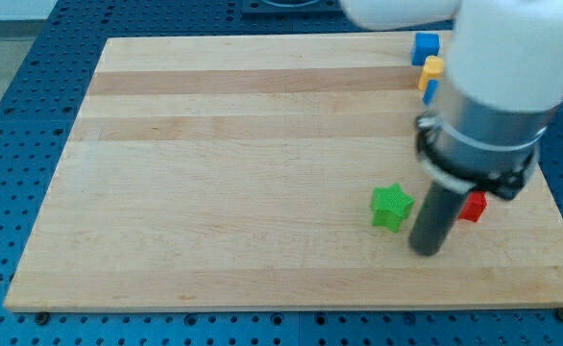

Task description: Move the green star closer to the blue cube

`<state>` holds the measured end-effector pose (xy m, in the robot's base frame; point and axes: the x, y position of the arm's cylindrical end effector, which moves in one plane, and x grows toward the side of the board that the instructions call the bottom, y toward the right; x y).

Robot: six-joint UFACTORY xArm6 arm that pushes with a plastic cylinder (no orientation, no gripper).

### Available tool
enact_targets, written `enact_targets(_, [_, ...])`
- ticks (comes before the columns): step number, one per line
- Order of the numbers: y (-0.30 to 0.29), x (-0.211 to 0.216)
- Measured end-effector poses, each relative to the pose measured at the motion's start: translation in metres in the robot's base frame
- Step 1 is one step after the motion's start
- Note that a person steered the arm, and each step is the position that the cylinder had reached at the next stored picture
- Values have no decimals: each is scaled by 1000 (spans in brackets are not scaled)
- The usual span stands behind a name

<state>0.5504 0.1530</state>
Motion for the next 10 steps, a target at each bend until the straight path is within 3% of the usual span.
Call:
enact_targets(1, [-6, -12])
enact_targets(2, [-50, -3])
enact_targets(5, [-79, -84])
enact_targets(8, [-158, -157])
enact_targets(10, [-157, -250])
